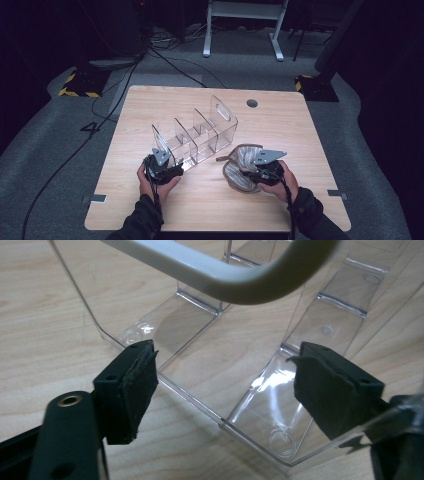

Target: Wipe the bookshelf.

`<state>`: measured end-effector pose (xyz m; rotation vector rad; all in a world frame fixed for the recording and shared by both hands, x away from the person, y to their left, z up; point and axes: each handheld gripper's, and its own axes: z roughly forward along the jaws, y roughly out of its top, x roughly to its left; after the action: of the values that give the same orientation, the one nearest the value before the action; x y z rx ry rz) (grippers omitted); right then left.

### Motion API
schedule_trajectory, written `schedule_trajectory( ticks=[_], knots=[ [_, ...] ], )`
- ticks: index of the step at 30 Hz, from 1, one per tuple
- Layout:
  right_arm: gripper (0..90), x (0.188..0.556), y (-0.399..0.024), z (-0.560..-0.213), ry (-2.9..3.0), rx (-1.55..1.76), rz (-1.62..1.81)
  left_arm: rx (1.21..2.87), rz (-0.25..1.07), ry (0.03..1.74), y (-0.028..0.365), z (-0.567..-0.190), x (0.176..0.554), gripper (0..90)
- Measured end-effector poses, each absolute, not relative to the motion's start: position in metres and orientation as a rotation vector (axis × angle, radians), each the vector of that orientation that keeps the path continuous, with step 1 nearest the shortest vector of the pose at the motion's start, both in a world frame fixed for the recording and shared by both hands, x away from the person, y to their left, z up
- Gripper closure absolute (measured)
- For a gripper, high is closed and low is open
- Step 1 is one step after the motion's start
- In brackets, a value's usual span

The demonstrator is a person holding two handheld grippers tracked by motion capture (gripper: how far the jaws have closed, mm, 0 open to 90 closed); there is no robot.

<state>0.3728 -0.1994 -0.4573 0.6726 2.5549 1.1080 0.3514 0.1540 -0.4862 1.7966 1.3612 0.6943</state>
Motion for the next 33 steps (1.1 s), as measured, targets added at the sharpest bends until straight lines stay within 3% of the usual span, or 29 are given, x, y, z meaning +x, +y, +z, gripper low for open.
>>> schedule_trajectory(
  ticks=[27, 30, 33],
  knots=[
    [70.1, 0.384, -0.235, -0.43, 2.389, 0.762, 1.23, 1.792, 0.783, 1.324, 0.182, -0.486, 0.381, 80.9],
    [70.1, 0.385, -0.236, -0.43, 2.383, 0.765, 1.234, 1.804, 0.756, 1.295, 0.181, -0.486, 0.381, 85.3],
    [70.0, 0.385, -0.235, -0.431, 2.379, 0.769, 1.251, 1.817, 0.749, 1.272, 0.178, -0.486, 0.379, 83.6]
  ],
)
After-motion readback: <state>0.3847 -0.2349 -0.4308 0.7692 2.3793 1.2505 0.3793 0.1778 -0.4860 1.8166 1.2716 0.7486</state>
